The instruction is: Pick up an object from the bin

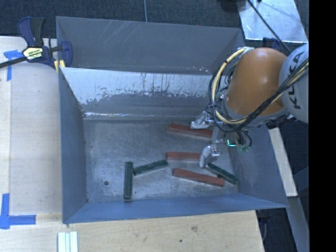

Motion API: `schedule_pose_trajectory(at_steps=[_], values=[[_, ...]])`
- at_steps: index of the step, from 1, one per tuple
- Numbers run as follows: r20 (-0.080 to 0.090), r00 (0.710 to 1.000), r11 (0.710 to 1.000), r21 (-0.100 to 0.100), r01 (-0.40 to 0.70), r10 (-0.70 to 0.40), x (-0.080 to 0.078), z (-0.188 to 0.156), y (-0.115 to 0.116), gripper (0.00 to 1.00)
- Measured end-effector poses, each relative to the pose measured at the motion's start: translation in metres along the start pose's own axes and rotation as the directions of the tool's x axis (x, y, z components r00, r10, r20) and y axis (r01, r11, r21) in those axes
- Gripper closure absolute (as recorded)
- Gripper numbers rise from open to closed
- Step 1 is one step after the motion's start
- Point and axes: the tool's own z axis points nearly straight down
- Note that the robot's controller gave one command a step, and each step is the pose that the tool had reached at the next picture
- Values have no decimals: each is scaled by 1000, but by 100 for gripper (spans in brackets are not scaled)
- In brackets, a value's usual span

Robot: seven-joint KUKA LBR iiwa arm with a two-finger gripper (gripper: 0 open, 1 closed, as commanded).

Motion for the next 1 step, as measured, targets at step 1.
schedule_pose_trajectory(at_steps=[1], values=[[8,1000,1000,0,1,-1,-2,-4,0,0]])
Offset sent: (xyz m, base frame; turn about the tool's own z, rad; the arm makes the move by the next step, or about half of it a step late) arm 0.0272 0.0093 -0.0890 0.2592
